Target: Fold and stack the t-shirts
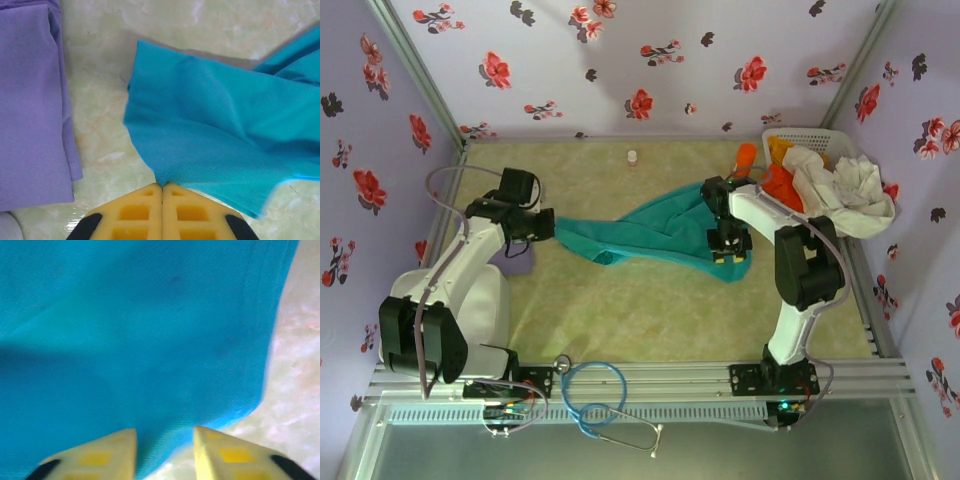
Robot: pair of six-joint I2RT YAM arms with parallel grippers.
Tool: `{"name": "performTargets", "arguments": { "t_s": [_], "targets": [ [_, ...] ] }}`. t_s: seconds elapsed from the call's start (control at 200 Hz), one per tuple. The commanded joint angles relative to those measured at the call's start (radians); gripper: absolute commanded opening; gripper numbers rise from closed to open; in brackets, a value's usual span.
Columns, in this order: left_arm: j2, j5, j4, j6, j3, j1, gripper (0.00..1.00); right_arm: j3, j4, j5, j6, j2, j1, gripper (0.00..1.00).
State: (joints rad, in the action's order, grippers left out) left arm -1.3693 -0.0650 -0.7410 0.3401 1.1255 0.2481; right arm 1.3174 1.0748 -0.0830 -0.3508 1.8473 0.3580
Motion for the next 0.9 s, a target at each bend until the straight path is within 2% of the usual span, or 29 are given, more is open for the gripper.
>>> {"name": "performTargets", "arguments": {
  "t_s": [0.0,0.085,0.155,0.215,0.5,0.65,0.75,0.87,0.895],
  "targets": [
    [0.009,-0.009,-0.004,0.000,-0.009,-0.008,0.00,-0.057,-0.131,0.003,-0.045,-0.016,0.001,0.45],
    [0.004,-0.009,-0.004,-0.001,-0.007,-0.008,0.00,-0.132,-0.220,-0.003,-0.092,-0.077,0.001,0.65],
    [0.002,-0.010,-0.002,-0.003,-0.006,-0.007,0.00,-0.199,-0.268,-0.036,-0.134,-0.156,0.001,0.69],
    [-0.002,-0.009,-0.003,-0.004,-0.002,-0.008,0.00,-0.265,-0.294,-0.068,-0.172,-0.233,0.001,0.80],
    [-0.013,-0.019,-0.004,-0.004,0.013,-0.008,0.00,-0.469,-0.327,0.029,-0.287,-0.433,-0.013,0.77],
    [-0.016,-0.019,0.000,-0.001,0.007,-0.008,0.00,-0.567,-0.435,0.094,-0.336,-0.453,-0.013,0.71],
    [-0.017,-0.022,0.001,0.001,0.002,-0.008,0.00,-0.570,-0.473,0.119,-0.339,-0.411,-0.011,0.60],
    [-0.003,-0.024,-0.006,0.000,0.000,-0.008,0.00,-0.550,-0.473,0.114,-0.331,-0.404,-0.011,0.34],
    [0.001,-0.024,-0.009,0.000,0.001,-0.008,0.00,-0.541,-0.463,0.107,-0.326,-0.411,-0.011,0.25]
  ]
}}
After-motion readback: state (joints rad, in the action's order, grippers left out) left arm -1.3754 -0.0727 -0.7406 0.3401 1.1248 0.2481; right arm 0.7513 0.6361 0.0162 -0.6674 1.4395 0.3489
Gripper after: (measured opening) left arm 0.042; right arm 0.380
